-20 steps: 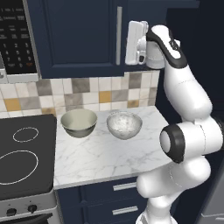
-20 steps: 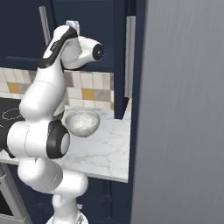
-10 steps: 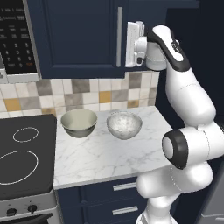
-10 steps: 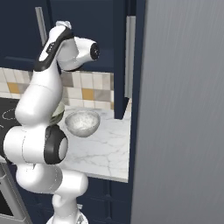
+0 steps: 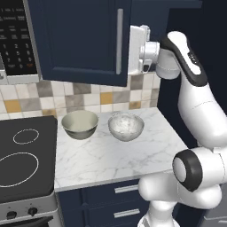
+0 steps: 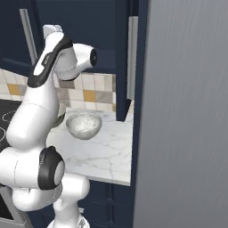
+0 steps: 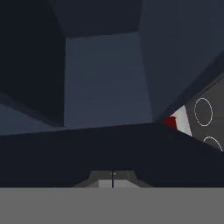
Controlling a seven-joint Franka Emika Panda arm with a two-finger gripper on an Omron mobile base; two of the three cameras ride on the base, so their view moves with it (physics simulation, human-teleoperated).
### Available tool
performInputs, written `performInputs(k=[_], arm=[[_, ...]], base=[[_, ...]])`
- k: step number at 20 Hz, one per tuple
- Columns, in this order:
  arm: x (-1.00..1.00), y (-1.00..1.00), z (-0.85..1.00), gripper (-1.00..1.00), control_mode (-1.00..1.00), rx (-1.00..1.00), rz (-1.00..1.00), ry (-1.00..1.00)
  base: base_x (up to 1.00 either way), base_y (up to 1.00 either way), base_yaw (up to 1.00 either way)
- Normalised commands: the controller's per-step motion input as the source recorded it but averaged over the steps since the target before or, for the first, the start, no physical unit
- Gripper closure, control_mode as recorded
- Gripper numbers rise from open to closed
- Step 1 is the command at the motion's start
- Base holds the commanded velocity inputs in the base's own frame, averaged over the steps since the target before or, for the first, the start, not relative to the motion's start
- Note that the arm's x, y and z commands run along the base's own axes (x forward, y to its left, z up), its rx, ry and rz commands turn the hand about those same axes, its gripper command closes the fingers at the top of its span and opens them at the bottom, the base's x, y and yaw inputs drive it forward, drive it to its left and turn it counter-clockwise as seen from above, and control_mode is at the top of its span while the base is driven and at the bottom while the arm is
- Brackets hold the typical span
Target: Open the cabinet. Pick the bowls from the counter and place them in the cabinet. Then close the cabinet.
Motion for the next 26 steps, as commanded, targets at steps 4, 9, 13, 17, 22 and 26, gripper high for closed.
performInputs(k=[4,9,13,17,22,26], arm=[[-1.0,1.0,-0.06,1.0,-1.0,-0.17,0.01,0.0],[-1.0,1.0,-0.07,1.0,-1.0,-0.17,0.0,0.0],[-1.0,1.0,-0.08,1.0,-1.0,-0.16,0.0,0.0],[-0.99,1.0,-0.18,1.0,-1.0,-0.15,0.0,0.0],[-0.64,1.0,-0.63,1.0,-1.0,-0.09,0.0,0.05],[0.22,1.0,-1.0,1.0,-1.0,0.08,0.03,0.27]], base=[[0.0,0.0,0.0],[0.0,0.0,0.0],[0.0,0.0,0.0],[0.0,0.0,0.0],[0.0,0.0,0.0],[0.0,0.0,0.0]])
